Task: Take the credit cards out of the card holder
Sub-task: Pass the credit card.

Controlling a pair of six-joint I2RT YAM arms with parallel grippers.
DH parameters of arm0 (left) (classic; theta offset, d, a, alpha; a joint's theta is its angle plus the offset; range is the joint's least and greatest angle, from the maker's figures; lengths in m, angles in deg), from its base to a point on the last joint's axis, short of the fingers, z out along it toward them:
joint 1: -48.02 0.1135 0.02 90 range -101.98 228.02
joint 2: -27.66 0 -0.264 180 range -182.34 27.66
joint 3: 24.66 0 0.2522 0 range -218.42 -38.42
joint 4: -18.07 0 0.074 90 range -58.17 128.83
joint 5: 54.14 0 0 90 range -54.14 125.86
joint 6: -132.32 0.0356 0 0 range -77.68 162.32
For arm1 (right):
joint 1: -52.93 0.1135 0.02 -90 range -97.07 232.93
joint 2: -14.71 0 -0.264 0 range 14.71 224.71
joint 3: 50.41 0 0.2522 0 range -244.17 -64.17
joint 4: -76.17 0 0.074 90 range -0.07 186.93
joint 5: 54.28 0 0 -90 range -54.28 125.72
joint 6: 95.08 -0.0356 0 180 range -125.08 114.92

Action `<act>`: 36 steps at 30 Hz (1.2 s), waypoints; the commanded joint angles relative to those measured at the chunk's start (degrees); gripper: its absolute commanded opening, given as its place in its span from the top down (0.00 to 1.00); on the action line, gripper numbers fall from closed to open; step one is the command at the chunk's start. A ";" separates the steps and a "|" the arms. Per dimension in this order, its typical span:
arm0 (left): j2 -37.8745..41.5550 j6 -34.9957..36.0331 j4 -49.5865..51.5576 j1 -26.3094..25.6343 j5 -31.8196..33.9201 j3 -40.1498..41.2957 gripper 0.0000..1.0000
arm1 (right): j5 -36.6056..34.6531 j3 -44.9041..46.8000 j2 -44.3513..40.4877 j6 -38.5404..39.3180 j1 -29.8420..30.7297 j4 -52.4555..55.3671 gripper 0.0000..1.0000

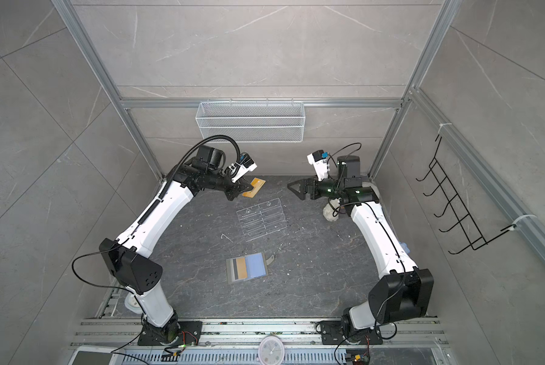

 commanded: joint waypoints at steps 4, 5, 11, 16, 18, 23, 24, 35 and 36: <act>1.35 0.18 -1.54 -0.09 -3.15 0.42 1.00 | -0.62 3.84 -1.00 -1.04 1.61 -4.15 0.03; 2.35 -2.16 -4.68 -0.05 -5.49 2.59 1.00 | 0.88 4.38 -0.80 -2.85 1.61 -6.94 0.04; 6.52 -26.50 -30.23 1.14 -19.61 13.90 1.00 | 10.03 4.27 1.51 -15.34 1.61 -24.33 0.13; 7.18 -41.63 -46.72 1.45 -26.03 20.21 1.00 | 12.81 3.20 3.77 -19.77 1.69 -30.07 0.19; 7.51 -44.44 -50.04 1.41 -27.04 21.31 1.00 | 14.48 3.17 4.63 -21.10 1.93 -31.53 0.25; 6.59 -48.20 -54.61 1.41 -29.27 21.32 1.00 | 15.66 4.35 5.44 -20.75 4.10 -34.05 0.33; 6.46 -48.96 -55.54 1.45 -29.62 21.31 1.00 | 15.82 4.44 5.83 -20.95 4.24 -34.45 0.35; 5.75 -51.88 -61.08 0.80 -33.90 22.45 1.00 | 19.82 4.68 7.97 -25.29 4.76 -42.45 0.60; 5.66 -51.83 -61.12 0.64 -34.14 22.35 1.00 | 20.33 4.87 8.01 -26.14 4.64 -43.78 0.63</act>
